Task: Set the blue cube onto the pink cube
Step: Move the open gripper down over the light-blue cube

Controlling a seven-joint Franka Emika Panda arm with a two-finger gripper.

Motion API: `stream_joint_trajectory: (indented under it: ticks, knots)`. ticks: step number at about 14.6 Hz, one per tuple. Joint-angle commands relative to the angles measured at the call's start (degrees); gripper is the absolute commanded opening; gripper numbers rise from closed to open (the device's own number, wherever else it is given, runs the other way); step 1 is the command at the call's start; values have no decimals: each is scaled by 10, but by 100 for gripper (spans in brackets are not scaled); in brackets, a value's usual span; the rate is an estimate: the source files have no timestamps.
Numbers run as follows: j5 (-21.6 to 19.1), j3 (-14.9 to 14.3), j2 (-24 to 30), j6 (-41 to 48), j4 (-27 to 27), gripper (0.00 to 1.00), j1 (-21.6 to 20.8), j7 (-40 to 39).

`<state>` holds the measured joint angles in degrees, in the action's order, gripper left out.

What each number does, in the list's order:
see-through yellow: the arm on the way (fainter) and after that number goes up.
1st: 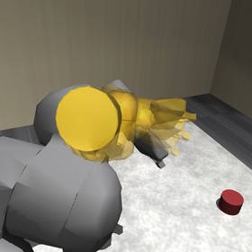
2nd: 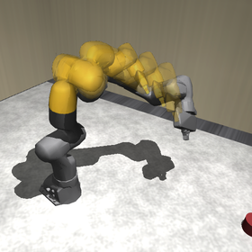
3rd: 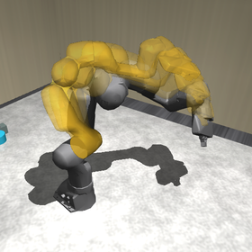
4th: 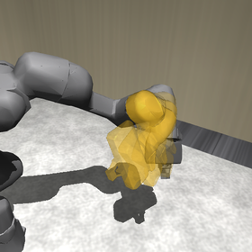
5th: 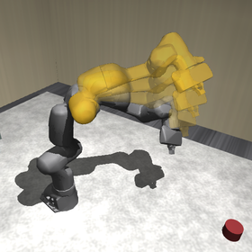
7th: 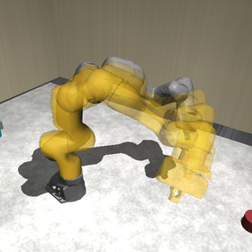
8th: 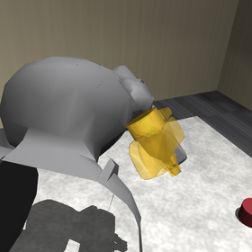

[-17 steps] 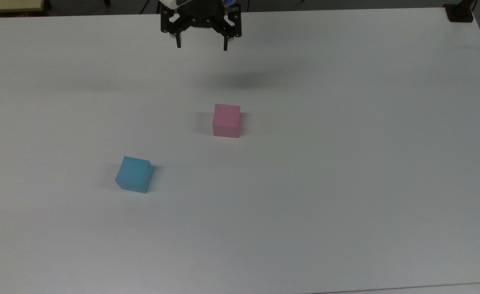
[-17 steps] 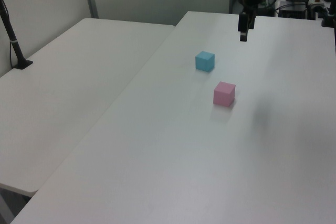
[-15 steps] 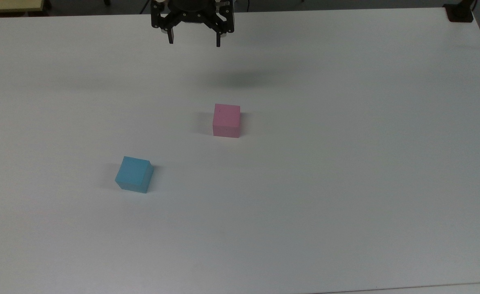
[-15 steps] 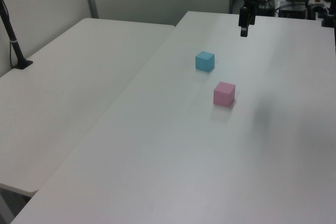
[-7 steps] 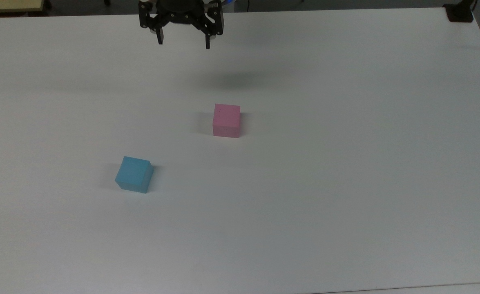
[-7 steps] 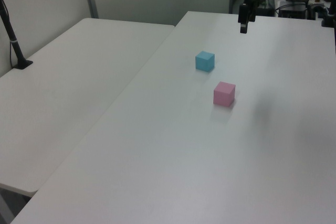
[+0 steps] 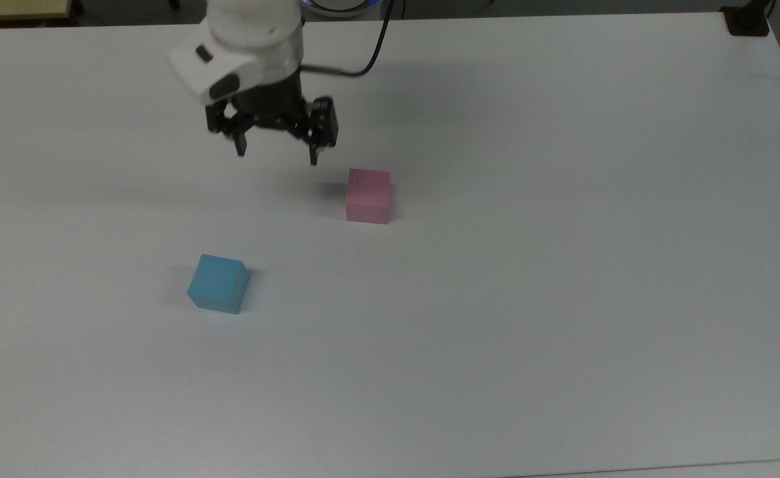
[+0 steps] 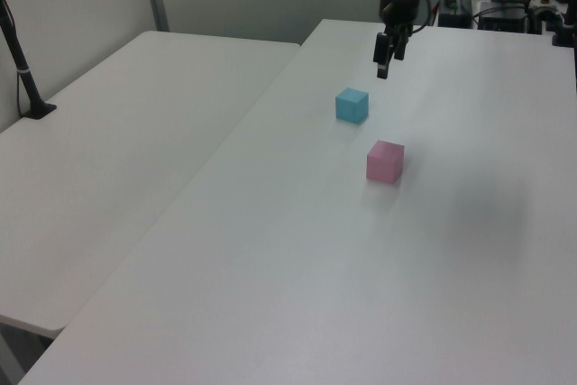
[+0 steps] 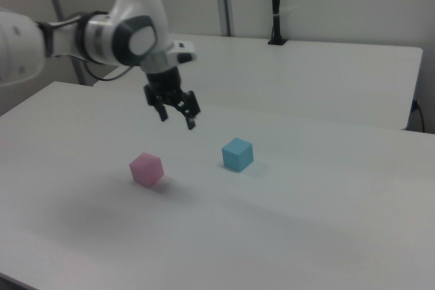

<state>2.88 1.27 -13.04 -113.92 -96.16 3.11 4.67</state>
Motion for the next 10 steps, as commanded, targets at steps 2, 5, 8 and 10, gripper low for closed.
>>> stream_joint_trajectory:
  ticks: [2, 5, 8, 10]
  knots:
    - [20, -5, -135, -98, 99, 100, 28, -9]
    - [27, -7, -169, -158, 100, 100, 37, -5]
    - [72, -7, -200, -194, 99, 100, 42, -10]
    - [79, -7, -218, -219, 99, 100, 44, -9]
